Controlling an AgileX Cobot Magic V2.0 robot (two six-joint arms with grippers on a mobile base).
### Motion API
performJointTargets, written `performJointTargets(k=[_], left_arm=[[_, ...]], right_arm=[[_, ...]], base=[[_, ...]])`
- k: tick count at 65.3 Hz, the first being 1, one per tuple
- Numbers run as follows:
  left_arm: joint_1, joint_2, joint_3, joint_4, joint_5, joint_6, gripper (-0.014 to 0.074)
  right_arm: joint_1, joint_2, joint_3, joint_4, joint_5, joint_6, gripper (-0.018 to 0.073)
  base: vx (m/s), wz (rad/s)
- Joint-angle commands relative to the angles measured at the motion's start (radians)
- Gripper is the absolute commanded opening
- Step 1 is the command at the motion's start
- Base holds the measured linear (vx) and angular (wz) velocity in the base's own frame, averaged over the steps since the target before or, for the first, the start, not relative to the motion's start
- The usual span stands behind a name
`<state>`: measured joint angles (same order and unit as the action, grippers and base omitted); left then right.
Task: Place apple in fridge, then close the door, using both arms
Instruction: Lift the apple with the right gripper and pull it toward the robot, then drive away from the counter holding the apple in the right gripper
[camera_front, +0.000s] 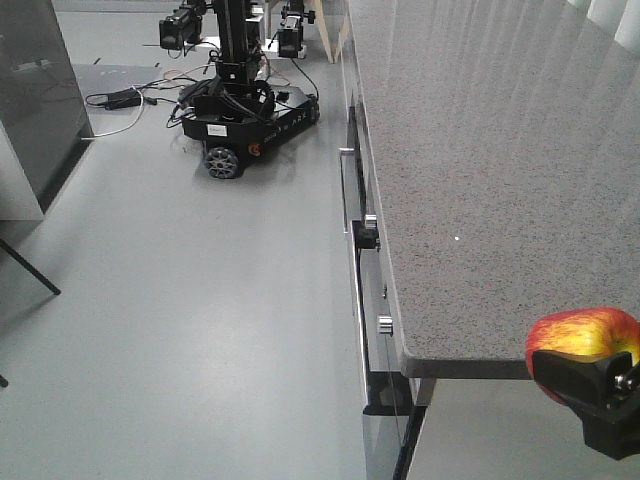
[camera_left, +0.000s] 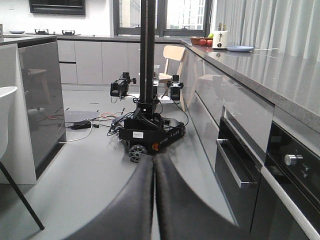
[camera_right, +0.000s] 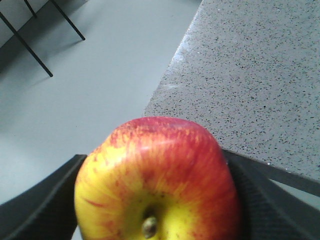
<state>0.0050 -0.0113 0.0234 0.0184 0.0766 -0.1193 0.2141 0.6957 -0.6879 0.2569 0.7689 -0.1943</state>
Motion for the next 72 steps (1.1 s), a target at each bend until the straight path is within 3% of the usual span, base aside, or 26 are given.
performJointTargets(k=[1, 72], left_arm=[[-0.005, -0.015, 0.028, -0.008, -0.077, -0.004, -0.0006], [-0.005, -0.015, 0.028, -0.008, -0.077, -0.004, -0.0006]], right_arm=[[-0.002, -0.003, -0.027, 0.014, -0.063, -0.004, 0.0162], [-0.002, -0.003, -0.027, 0.014, -0.065, -0.008, 0.0162]], base=[[0.00, 0.00], [0.00, 0.02]])
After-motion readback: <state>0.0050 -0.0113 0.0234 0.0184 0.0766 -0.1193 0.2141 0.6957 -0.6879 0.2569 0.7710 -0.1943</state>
